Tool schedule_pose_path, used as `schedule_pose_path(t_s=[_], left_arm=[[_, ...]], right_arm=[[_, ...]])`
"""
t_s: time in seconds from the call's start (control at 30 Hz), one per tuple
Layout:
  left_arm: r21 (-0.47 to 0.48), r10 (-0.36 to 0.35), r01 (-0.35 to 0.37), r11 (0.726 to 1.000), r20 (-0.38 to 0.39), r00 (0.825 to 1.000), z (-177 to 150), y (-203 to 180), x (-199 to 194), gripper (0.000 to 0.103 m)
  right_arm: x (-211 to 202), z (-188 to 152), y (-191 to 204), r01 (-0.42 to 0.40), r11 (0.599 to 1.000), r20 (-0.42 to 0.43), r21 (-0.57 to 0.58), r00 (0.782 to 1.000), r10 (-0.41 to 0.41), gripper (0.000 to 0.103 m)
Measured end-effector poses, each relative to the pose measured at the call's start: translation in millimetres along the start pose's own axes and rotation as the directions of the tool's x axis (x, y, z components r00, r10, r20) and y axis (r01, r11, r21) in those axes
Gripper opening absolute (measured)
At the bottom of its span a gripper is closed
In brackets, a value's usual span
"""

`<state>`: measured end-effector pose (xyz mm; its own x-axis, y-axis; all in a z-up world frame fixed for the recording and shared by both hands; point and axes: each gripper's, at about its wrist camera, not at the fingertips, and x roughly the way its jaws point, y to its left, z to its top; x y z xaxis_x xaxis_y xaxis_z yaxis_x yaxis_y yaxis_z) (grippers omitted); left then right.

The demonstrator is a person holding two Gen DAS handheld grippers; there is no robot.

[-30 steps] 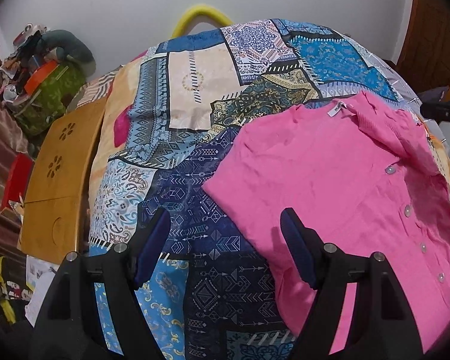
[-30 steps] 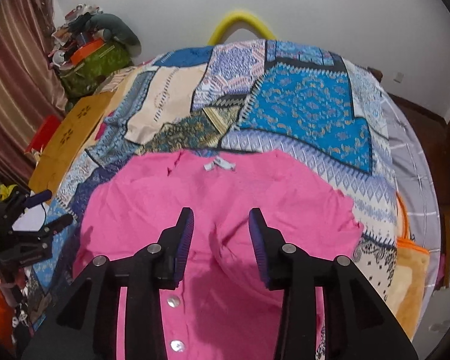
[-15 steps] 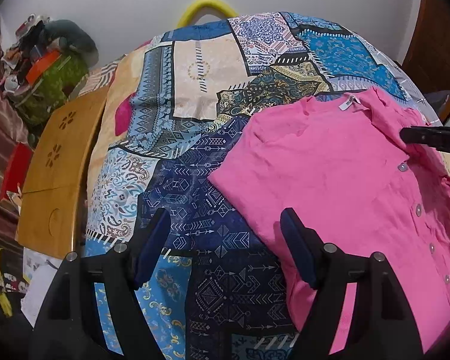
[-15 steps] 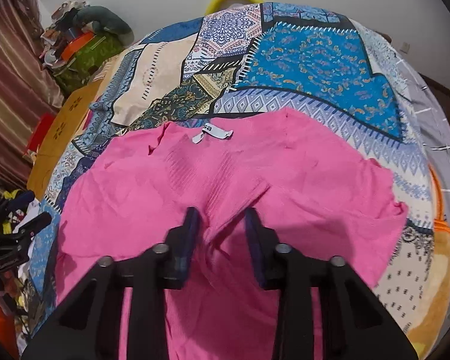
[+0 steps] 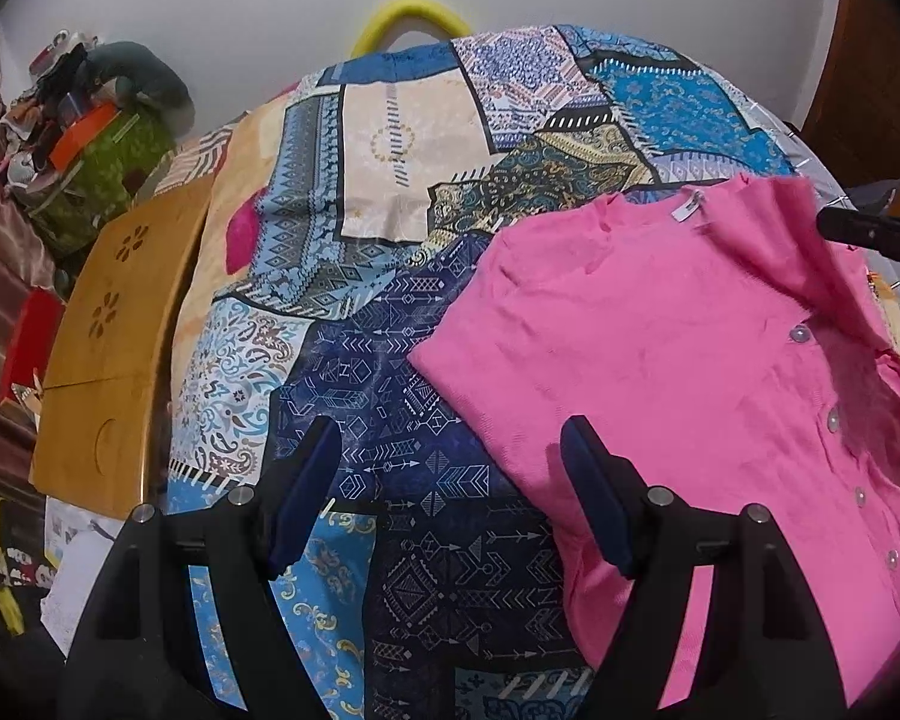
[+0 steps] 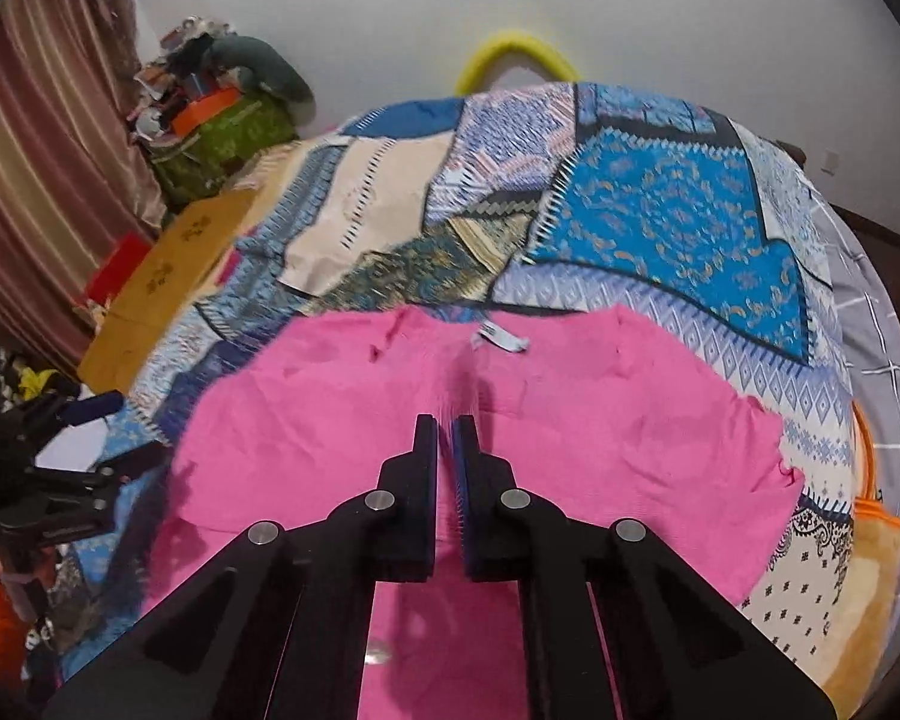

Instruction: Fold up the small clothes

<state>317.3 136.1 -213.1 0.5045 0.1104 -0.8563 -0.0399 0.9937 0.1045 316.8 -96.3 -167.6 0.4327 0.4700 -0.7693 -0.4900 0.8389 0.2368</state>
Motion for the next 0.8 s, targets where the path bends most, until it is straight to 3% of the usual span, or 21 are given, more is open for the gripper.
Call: schedule_pose_path(t_s=[0.17, 0.3, 0.43, 0.5, 0.53, 0.63, 0.8], left_arm=[[-0.007, 0.004, -0.004, 1.000, 0.011, 1.000, -1, 3, -10, 0.075], [-0.025, 0.007, -0.007, 1.000, 0.011, 1.000, -5, 10, -15, 0.075], [-0.032, 0.011, -0.011, 0.999, 0.015, 1.000, -9, 16, -19, 0.075], [-0.037, 0.012, -0.012, 0.999, 0.012, 1.000, -10, 20, -18, 0.075], [-0.042, 0.011, -0.011, 0.999, 0.010, 1.000, -11, 22, -16, 0.075], [-0.062, -0.004, 0.004, 0.998, 0.001, 1.000, -11, 26, -11, 0.075], [-0.084, -0.024, 0.022, 0.996, -0.024, 0.999, -11, 29, 2, 0.075]], right_arm=[[0, -5, 21, -0.036, 0.998, -0.024, -0.048, 0.999, 0.035, 0.005], [10, -11, 30, -0.014, 0.997, -0.064, -0.070, 0.998, 0.009, 0.005], [13, -7, 15, 0.038, 0.999, -0.058, -0.020, 0.998, -0.039, 0.011], [13, -6, 8, 0.065, 0.998, -0.061, 0.001, 0.996, -0.065, 0.026], [15, -5, 2, 0.074, 0.997, -0.063, 0.008, 0.995, -0.073, 0.028], [20, -7, -10, 0.105, 0.994, -0.079, 0.030, 0.992, -0.103, 0.029], [36, -13, -28, 0.083, 0.991, -0.127, 0.106, 0.989, -0.070, 0.029]])
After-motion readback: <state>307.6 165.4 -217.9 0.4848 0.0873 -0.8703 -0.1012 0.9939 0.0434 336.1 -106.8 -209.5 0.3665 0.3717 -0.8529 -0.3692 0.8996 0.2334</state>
